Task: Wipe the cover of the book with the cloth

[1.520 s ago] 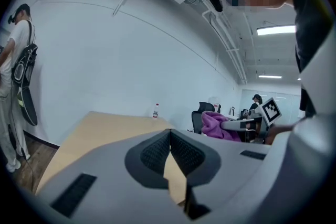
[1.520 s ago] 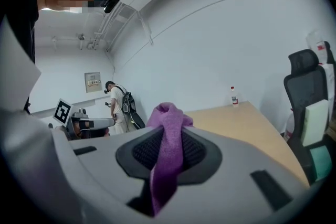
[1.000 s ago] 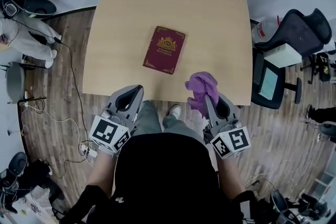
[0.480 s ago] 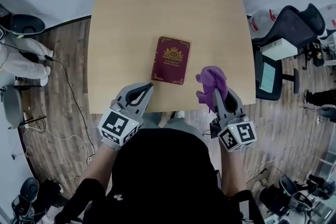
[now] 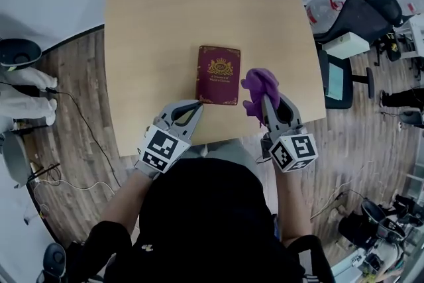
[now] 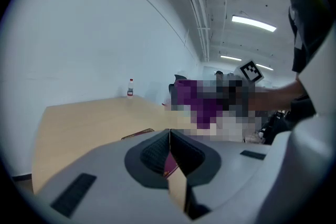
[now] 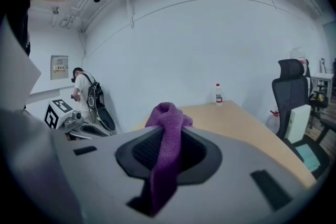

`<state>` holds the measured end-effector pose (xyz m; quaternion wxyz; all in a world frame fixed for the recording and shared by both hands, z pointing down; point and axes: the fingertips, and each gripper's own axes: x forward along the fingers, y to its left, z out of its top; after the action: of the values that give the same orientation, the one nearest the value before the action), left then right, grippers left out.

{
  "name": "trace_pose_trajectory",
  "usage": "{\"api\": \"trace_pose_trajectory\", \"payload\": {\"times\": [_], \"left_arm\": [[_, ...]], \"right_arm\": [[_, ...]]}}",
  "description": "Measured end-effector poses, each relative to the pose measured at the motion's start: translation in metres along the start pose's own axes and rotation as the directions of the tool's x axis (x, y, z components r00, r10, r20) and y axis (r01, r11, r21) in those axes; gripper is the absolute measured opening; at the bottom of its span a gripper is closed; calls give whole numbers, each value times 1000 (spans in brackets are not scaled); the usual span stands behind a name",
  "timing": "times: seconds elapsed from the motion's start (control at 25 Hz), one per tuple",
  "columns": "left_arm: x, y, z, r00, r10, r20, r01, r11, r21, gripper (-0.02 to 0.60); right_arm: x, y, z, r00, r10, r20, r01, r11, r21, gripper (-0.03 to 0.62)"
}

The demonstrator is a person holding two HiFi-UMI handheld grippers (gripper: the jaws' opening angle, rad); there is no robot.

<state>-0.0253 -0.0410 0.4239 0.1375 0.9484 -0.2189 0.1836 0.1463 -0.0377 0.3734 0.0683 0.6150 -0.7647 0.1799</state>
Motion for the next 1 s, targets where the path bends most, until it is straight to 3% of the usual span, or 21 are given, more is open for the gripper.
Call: {"api": "trace_pose_trajectory", "payload": {"times": [0.48, 1.0], "left_arm": [[55, 22, -61, 990, -26, -138, 26, 1000, -7, 20], [106, 36, -119, 956, 31, -290, -30, 1000, 6, 20]], "right_arm": [[72, -28, -57, 994, -7, -108, 9, 1000, 18, 78], [148, -58, -144, 964, 39, -262, -30, 999, 36, 78]]}}
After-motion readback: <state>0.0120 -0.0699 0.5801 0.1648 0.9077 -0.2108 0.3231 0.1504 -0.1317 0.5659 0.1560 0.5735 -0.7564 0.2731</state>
